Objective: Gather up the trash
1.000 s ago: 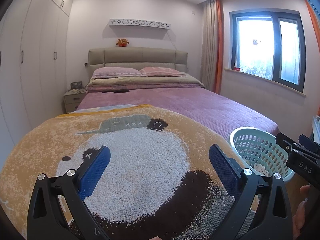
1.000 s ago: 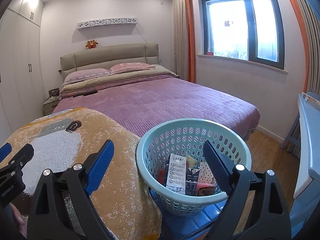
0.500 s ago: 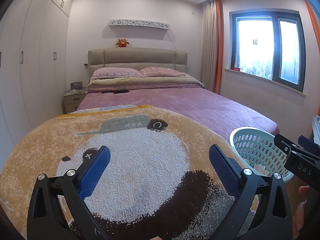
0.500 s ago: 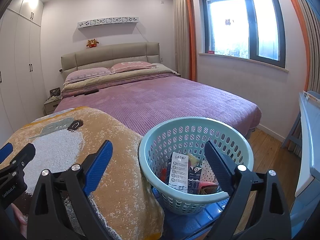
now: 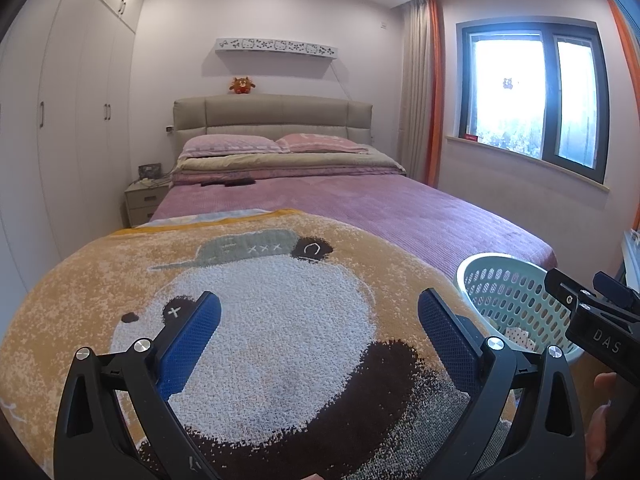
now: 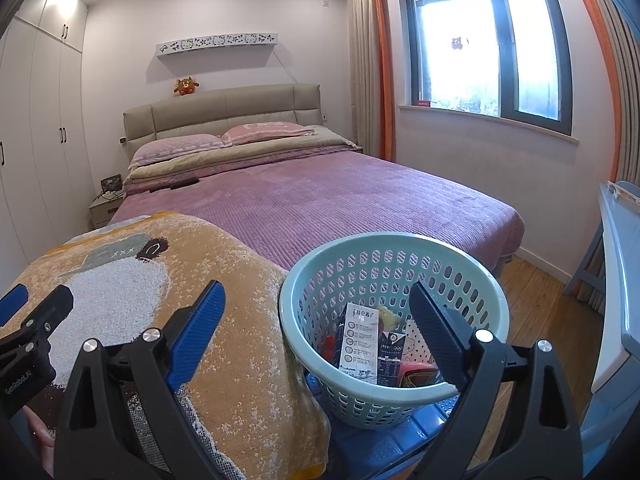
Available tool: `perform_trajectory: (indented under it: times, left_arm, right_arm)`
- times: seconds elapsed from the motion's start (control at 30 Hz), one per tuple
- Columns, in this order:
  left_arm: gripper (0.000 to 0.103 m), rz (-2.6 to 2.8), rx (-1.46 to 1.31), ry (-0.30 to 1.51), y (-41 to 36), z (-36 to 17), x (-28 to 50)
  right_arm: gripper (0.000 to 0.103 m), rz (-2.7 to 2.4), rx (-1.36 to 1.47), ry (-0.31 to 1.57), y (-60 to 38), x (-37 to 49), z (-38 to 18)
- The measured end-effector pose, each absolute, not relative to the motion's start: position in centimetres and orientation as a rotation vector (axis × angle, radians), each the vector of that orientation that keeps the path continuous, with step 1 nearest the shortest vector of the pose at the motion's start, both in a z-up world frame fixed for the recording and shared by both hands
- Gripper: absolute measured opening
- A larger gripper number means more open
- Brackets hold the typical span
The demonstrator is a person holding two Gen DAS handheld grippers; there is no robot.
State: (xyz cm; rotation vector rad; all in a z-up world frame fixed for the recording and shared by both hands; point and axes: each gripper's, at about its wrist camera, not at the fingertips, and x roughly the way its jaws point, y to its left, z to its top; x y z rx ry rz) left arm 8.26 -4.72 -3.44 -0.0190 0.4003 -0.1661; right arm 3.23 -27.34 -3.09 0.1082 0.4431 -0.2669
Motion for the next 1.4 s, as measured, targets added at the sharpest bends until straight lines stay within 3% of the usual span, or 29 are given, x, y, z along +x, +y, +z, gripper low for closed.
perform_trajectory:
  times: [1.4]
  left_arm:
    - [0.095, -0.156, -0.014, 0.398, -4.71, -3.41, 8.11]
  right_arm:
    - [0.089, -0.255, 0.116, 0.454, -27.37, 3.30, -3.68]
